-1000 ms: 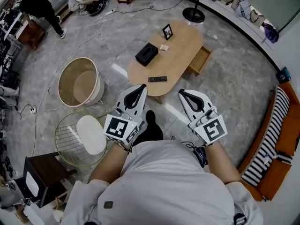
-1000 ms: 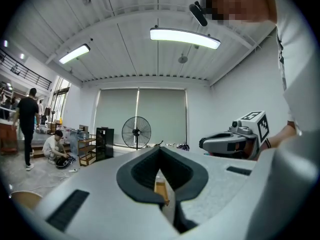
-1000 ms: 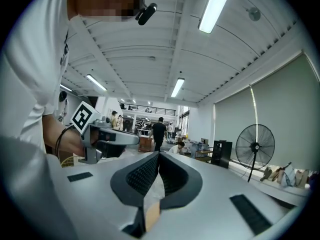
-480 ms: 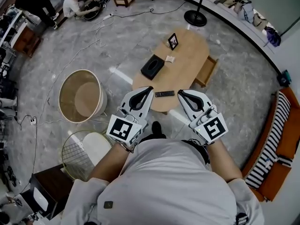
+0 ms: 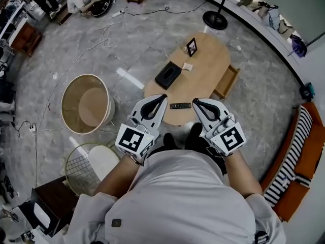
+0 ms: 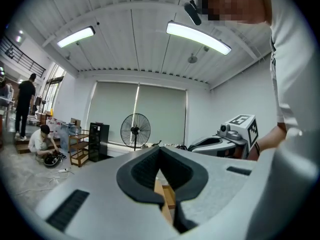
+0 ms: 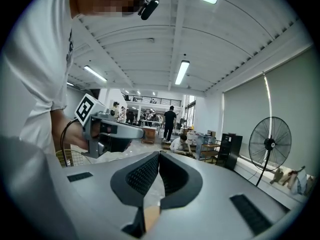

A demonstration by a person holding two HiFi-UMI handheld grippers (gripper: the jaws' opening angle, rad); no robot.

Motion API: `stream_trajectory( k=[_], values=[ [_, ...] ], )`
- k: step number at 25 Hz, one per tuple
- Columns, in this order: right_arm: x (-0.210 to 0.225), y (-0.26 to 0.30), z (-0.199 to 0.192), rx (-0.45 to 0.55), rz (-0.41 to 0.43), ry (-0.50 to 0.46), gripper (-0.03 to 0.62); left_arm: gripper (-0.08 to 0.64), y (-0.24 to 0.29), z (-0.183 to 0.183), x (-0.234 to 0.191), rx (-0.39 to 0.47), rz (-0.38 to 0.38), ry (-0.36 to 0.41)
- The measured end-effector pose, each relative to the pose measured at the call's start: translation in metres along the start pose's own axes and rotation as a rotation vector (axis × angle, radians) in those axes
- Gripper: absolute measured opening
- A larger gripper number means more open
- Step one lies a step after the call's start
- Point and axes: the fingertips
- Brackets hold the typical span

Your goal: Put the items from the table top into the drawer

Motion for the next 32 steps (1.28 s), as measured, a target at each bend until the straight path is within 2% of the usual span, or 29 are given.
stream_trajectory(
  k=[10,19,23,25,28,32],
  values=[
    [0.04,0.032,-0.038,-0.081,0.101,0.051,0.028,0.009,0.037,-0.031,-0.024,-0.055,0.071,-0.045],
    [0.087,0.061,-0.106,-0.171,0.234,0.09,0.031,0.009,0.087,-0.084,-0.041,-0.157,0.154,-0.088],
    [0.103,0.075,-0.144,-0.209,0.319,0.115,0.031,0.009,0.105,-0.115,-0.044,-0.224,0.203,-0.101],
    [0.11,0.085,-0.167,-0.226,0.369,0.082,0.047,0.009,0.113,-0.134,-0.047,-0.259,0.224,-0.112],
    [0.115,0.103,-0.208,-0.261,0.443,0.03,0.109,0.009,0.119,-0.169,-0.051,-0.336,0.253,-0.136],
    [0.117,0.121,-0.272,-0.349,0.515,0.005,0.126,0.009,0.13,-0.217,-0.058,-0.393,0.269,-0.151]
  ],
)
Point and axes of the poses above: the fingertips, and each gripper's own axes: y forward along the fingers, x to its right, z out of its top, and after that the axes turned 14 degrees about z, right-handed
